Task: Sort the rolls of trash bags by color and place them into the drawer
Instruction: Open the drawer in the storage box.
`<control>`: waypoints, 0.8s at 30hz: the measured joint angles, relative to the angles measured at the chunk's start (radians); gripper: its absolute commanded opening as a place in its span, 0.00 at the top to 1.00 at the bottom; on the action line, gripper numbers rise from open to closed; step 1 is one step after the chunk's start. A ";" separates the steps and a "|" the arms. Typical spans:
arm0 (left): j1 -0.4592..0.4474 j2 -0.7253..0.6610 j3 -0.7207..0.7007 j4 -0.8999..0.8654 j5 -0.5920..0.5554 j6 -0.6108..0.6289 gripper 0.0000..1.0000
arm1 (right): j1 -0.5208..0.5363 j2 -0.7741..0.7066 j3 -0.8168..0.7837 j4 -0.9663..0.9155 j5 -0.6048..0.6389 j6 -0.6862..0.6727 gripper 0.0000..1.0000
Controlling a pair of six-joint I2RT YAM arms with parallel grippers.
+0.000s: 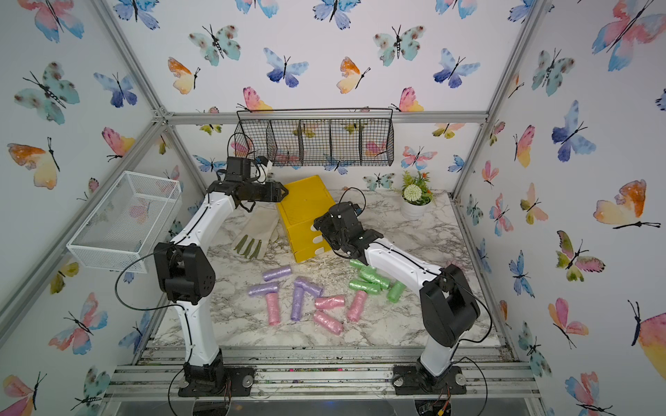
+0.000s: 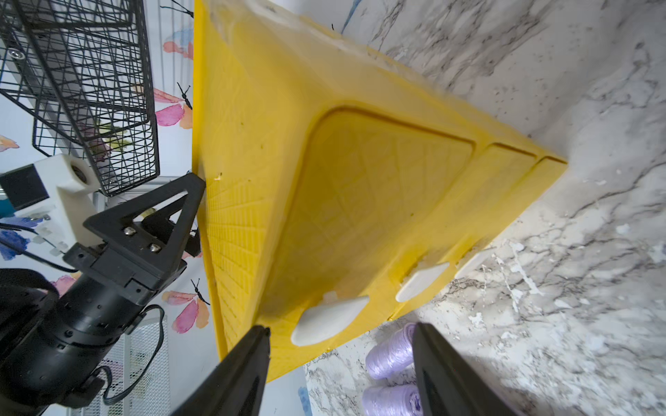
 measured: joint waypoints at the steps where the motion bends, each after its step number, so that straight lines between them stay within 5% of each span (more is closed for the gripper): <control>1: 0.000 0.000 0.000 0.000 0.000 0.000 0.20 | 0.000 0.006 0.004 -0.001 0.002 0.004 0.32; 8: 0.000 0.001 0.000 0.002 -0.001 0.000 0.20 | 0.003 0.029 0.008 -0.010 0.010 0.046 0.33; 15: 0.000 0.001 0.000 0.001 -0.003 -0.001 0.20 | 0.005 0.028 0.001 0.010 0.008 0.078 0.50; 24: -0.002 0.027 0.046 -0.029 -0.014 -0.016 0.21 | 0.006 -0.075 -0.134 0.057 -0.022 0.069 0.55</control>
